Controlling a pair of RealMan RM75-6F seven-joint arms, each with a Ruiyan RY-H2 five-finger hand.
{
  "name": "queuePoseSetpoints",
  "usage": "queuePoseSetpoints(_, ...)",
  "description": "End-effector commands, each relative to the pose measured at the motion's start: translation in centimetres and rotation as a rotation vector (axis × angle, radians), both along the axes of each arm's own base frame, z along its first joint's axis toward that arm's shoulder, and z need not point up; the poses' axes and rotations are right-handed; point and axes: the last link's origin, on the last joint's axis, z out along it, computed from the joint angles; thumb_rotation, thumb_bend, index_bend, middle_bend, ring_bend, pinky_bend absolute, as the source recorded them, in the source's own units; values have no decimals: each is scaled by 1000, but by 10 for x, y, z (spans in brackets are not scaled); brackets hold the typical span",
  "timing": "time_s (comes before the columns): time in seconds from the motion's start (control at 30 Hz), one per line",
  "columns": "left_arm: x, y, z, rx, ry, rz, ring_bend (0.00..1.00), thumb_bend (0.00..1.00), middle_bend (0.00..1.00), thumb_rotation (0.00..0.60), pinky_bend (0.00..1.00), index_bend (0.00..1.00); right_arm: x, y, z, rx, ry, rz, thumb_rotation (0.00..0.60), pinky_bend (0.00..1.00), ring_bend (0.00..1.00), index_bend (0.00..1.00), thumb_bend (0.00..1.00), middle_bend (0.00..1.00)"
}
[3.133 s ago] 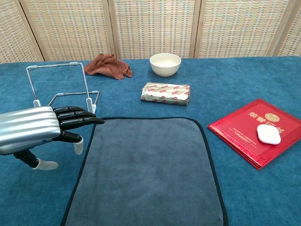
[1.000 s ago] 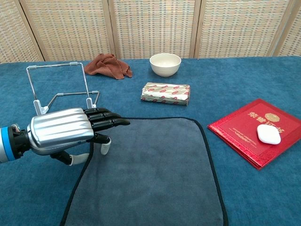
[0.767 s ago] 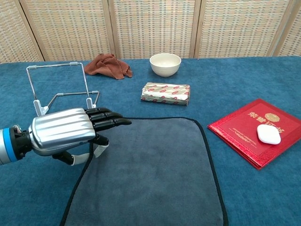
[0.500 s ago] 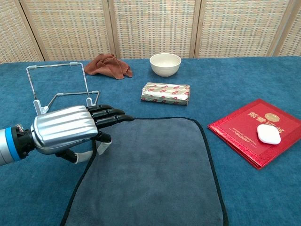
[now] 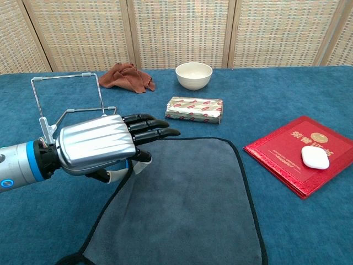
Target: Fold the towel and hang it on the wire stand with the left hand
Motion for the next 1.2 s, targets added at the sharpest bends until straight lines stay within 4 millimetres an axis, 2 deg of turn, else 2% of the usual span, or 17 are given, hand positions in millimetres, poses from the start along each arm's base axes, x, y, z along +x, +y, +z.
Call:
queuePoseSetpoints(0.03,11,1,-5,-2,0,-17,0,453,0,600,96,689,0,-1,1,-2,-5,-3,600,0,0,0,0,0)
queuePoseSetpoints(0.6,69,8,-35,-30,20,-61,0,453,0,600,96,689,-5,-8,3,11,-28,-27,600,0,0,0,0,0)
queuePoseSetpoints(1.2,103,17,-72,-64,43,-17,0,454,0,600,96,687,-12,-17,4,17,-38,-65,600,0,0,0,0,0)
